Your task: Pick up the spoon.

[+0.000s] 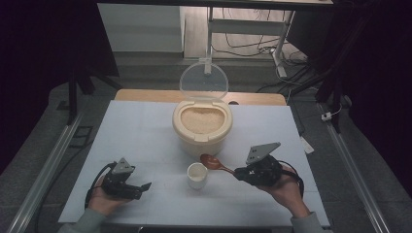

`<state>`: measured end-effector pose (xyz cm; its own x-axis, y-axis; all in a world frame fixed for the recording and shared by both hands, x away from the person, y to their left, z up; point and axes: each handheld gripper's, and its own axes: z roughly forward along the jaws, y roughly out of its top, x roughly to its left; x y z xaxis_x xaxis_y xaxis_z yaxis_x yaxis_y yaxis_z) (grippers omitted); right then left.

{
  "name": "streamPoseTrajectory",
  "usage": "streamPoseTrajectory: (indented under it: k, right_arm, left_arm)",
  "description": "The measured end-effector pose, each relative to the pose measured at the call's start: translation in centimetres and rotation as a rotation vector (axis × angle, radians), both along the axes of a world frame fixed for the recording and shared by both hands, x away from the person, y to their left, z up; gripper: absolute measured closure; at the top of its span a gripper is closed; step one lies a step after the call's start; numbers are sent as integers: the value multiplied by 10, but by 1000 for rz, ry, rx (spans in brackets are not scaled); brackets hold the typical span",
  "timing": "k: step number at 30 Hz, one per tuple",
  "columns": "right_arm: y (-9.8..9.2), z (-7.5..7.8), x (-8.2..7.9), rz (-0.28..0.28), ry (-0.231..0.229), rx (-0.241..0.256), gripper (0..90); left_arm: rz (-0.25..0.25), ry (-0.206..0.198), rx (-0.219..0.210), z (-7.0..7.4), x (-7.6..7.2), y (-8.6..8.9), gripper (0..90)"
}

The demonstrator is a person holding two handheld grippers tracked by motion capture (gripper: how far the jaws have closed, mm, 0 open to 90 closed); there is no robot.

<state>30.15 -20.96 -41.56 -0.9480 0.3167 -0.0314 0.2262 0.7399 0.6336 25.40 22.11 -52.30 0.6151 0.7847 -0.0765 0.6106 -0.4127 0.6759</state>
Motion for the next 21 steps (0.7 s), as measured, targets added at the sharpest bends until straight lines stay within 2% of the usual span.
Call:
streamPoseTrajectory:
  k: [4,21]
  right_arm:
    - [9,0,1,26,4,6,799]
    - [50,-5,11,124,8,-31,799]
  left_arm:
    - [-1,2,1,0,0,0,118]
    - [-1,2,-6,1,0,1,121]
